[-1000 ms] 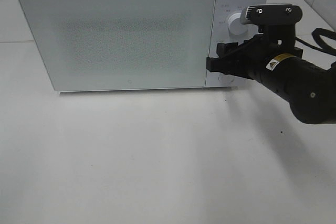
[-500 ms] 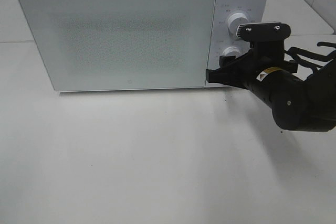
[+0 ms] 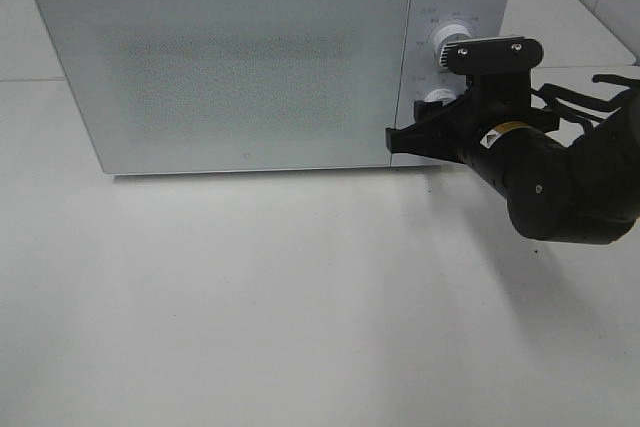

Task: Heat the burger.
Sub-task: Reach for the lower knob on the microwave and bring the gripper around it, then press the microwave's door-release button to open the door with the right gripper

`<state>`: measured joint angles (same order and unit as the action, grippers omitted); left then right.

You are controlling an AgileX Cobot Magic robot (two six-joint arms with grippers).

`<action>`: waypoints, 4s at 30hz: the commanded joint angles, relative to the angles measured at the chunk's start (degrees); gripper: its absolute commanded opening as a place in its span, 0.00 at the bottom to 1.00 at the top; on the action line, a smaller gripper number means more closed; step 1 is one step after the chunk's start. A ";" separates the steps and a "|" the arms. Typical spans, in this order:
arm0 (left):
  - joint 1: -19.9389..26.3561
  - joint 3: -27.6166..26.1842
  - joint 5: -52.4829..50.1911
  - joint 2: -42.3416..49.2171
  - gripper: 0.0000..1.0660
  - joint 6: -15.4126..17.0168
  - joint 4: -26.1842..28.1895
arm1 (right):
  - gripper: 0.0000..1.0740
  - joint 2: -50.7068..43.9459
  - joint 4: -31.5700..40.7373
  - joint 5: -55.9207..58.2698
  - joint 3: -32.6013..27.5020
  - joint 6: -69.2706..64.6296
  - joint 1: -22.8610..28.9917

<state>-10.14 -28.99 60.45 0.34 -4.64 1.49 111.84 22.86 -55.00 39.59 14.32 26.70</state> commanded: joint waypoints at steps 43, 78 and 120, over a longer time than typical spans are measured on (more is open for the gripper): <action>0.06 0.11 -0.80 1.15 0.00 -0.06 0.17 | 0.01 -0.29 -0.17 -8.19 1.49 -92.25 -0.23; 0.06 0.11 -0.80 1.15 0.00 -0.06 0.17 | 0.61 -14.32 -13.69 29.62 1.43 -43.26 -0.23; 0.06 0.11 -0.80 1.15 0.00 -0.06 0.17 | 0.61 -39.08 -25.21 100.78 10.60 -20.28 -17.48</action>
<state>-10.14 -28.99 60.45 0.34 -4.64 1.49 74.94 -2.01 45.21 51.62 -6.70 9.45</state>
